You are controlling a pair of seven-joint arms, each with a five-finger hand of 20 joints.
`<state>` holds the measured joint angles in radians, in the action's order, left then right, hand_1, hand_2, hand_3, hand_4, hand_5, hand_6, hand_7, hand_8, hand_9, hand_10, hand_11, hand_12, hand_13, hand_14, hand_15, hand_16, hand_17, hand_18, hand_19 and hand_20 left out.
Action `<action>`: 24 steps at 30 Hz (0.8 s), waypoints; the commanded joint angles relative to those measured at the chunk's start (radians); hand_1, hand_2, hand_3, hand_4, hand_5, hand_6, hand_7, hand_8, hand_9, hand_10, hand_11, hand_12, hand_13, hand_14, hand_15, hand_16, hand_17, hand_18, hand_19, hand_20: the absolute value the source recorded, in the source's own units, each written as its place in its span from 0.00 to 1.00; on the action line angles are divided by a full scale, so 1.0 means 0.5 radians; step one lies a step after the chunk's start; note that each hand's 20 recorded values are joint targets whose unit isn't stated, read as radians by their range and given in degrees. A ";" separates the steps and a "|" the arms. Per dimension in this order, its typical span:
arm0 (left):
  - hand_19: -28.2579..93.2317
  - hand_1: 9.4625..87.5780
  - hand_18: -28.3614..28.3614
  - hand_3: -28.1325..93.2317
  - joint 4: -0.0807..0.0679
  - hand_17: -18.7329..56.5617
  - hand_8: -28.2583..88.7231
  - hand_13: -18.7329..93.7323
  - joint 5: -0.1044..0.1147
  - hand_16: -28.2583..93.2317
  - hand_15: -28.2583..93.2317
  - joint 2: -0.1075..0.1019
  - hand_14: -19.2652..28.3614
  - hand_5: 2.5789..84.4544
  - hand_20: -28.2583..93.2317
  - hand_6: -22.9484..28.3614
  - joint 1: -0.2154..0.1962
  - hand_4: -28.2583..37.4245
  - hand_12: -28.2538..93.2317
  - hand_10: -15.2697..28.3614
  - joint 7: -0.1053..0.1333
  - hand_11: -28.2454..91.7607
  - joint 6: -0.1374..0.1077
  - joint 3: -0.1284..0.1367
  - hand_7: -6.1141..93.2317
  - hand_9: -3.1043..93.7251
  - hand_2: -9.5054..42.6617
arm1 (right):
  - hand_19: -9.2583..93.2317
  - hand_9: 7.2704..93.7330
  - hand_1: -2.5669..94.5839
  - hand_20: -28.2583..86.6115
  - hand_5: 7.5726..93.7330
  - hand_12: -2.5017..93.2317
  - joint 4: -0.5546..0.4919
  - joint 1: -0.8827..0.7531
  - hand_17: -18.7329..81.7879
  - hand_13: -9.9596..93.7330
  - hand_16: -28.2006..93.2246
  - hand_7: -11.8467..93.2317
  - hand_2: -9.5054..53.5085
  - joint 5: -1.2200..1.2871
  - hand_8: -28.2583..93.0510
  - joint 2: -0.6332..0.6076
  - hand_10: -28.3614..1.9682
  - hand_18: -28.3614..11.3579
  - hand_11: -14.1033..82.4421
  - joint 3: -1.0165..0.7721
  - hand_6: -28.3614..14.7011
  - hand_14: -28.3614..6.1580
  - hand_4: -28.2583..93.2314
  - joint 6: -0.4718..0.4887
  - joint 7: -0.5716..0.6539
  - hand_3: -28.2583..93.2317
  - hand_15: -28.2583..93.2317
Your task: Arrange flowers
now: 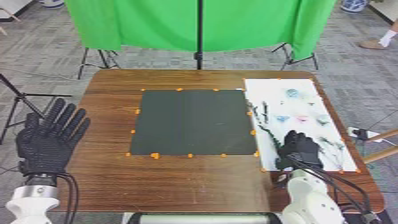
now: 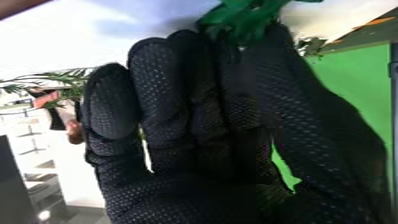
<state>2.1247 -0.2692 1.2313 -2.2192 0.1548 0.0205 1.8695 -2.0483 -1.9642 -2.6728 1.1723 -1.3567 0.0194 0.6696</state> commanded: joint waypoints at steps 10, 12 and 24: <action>0.39 0.20 0.72 0.80 -0.014 0.22 0.18 0.40 0.129 0.22 0.39 0.025 0.69 0.47 0.34 0.58 -0.057 0.00 0.33 0.63 -0.021 0.31 0.035 0.007 0.12 0.39 0.43 | 0.97 0.92 0.69 0.55 0.83 0.54 -0.057 -0.094 0.59 0.83 0.62 0.49 0.00 0.144 0.39 -0.073 0.56 0.13 0.30 0.021 0.66 0.64 0.02 -0.195 0.032 0.85 0.61; 0.39 0.21 0.72 0.80 -0.019 0.22 0.18 0.40 0.138 0.22 0.39 0.026 0.69 0.47 0.34 0.58 -0.055 0.00 0.33 0.63 -0.022 0.31 0.032 0.003 0.12 0.39 0.43 | 0.97 0.92 0.69 0.55 0.84 0.55 -0.095 -0.085 0.60 0.84 0.62 0.49 0.00 0.157 0.39 -0.085 0.57 0.12 0.30 0.028 0.66 0.64 0.02 -0.222 0.035 0.85 0.60; 0.39 0.20 0.72 0.80 -0.012 0.22 0.18 0.40 0.134 0.22 0.40 0.001 0.69 0.47 0.34 0.58 -0.062 0.00 0.33 0.63 -0.004 0.31 0.013 -0.004 0.12 0.39 0.43 | 0.97 0.95 0.68 0.56 0.86 0.56 -0.275 0.148 0.62 0.86 0.65 0.46 0.00 0.381 0.41 -0.127 0.60 0.10 0.29 0.153 0.67 0.66 0.05 -0.513 0.138 0.85 0.59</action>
<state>2.1240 -0.2045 1.2350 -2.2338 0.1535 0.0275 1.8717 -2.1291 -1.9755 -2.5583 1.1128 -1.3090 -0.1533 0.7090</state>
